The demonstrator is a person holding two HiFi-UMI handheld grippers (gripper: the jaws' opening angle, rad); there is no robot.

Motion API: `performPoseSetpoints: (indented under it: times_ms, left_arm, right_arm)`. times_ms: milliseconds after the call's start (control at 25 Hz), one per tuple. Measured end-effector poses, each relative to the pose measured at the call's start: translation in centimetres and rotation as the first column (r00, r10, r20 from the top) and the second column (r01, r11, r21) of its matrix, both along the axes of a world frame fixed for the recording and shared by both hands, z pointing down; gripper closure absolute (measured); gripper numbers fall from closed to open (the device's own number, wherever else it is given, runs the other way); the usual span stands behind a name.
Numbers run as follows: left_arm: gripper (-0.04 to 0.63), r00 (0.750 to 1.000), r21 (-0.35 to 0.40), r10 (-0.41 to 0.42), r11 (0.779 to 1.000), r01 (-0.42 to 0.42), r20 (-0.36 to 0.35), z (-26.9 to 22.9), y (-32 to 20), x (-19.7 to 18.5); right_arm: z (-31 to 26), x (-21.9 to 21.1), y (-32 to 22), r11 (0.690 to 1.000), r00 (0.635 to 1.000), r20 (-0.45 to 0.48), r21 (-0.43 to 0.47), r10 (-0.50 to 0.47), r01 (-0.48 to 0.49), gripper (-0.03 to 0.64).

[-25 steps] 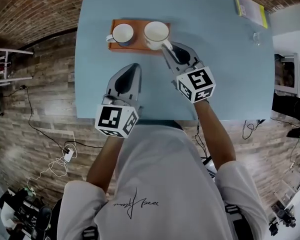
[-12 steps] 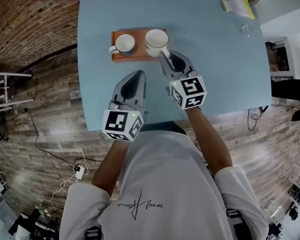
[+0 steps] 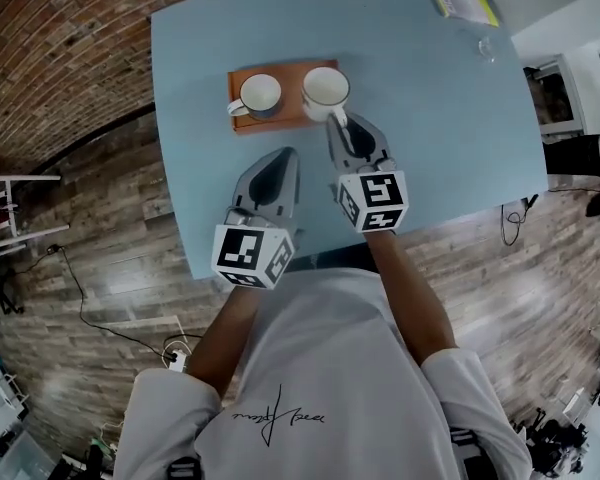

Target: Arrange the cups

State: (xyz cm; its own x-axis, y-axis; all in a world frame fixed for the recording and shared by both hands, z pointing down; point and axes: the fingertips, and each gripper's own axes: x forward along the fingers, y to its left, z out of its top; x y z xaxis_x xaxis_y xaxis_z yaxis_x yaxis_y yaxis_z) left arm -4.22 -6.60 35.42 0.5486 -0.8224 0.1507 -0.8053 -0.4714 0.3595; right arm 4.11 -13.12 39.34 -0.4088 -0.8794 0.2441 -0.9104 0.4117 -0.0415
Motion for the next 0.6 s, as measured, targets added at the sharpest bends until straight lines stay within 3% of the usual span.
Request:
performPoseSetpoints:
  times_ms: [600]
  left_arm:
    - [0.588,1.000,-0.022,-0.022,1.000,0.022,0.017,1.3,-0.8,0.1]
  right_arm:
    - [1.5,-0.5,-1.5,0.996,0.996,0.019,0.025,0.089,-0.089,0.555]
